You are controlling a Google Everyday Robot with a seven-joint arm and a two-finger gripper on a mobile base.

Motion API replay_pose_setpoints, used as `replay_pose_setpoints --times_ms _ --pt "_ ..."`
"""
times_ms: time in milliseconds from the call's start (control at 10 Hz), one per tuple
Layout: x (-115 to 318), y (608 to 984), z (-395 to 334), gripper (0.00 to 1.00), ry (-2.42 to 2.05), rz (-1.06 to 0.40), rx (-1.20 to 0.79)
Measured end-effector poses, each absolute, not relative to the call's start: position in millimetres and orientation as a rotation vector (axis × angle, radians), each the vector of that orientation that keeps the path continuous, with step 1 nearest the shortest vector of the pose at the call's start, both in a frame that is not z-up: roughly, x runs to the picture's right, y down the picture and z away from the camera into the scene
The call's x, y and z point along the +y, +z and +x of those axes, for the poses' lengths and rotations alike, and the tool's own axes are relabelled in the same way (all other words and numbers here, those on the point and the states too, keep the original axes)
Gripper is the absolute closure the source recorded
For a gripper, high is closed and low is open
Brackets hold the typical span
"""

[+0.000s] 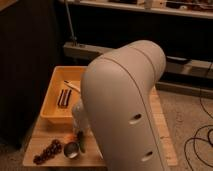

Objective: Place pepper in tray

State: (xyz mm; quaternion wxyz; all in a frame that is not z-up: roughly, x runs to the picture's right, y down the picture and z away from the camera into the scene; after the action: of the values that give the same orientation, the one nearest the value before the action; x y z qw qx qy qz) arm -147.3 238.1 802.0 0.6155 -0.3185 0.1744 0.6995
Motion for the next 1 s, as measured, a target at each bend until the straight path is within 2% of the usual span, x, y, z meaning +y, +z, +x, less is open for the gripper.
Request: replay_pose_setpoints --times_ms 200,600,1000 --pt "231.6 797.5 -136.8 1.00 1.645 -0.757 0.388" --pt "173.2 767.0 -69.5 1.00 1.773 -0.784 0.306" --pt "132.3 758.2 -23.5 1.00 1.863 -0.763 0.273"
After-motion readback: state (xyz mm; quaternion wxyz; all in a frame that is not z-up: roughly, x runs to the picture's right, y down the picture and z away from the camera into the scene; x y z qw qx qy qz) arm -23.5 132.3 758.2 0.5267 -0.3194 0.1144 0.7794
